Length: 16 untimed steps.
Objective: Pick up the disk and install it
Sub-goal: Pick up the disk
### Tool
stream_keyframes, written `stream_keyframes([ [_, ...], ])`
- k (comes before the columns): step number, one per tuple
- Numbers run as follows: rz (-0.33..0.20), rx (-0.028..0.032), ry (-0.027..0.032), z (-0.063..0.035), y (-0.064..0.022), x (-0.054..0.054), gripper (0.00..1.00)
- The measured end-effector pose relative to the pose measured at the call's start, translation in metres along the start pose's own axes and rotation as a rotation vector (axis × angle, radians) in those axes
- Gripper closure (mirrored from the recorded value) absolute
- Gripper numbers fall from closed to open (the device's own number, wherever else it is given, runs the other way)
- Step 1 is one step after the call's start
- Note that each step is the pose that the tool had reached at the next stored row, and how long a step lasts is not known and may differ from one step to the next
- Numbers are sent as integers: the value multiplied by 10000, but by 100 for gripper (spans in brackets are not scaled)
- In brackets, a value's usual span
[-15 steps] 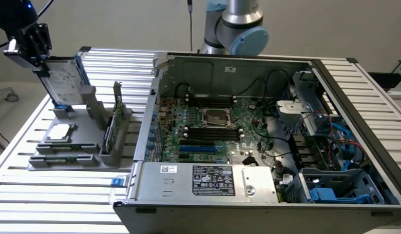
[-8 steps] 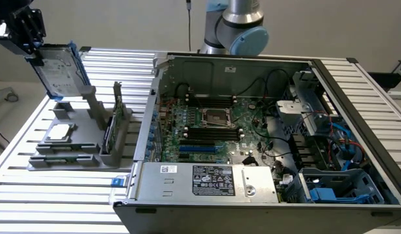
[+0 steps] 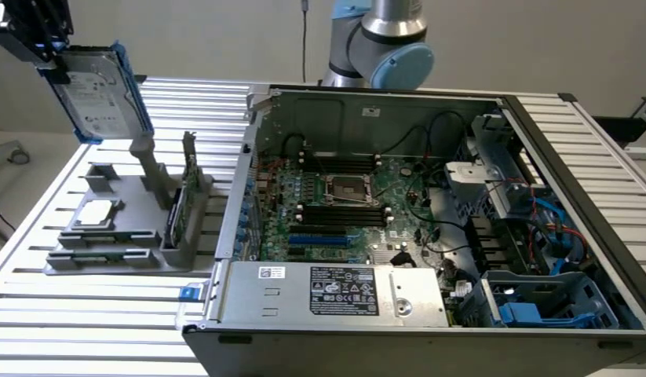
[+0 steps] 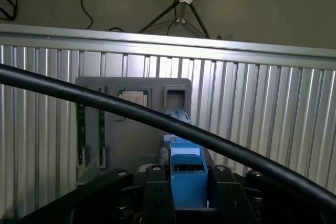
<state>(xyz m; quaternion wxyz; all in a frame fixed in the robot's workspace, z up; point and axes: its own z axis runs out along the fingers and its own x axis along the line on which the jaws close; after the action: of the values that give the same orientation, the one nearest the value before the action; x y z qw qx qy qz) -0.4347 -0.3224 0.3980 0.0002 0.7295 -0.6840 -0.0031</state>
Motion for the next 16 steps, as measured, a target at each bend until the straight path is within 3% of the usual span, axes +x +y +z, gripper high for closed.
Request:
stream_keyframes([
  [7,0,-17,-17,-311,-312,27,67],
  [16,0,-11,-129,-606,-718,97,67],
])
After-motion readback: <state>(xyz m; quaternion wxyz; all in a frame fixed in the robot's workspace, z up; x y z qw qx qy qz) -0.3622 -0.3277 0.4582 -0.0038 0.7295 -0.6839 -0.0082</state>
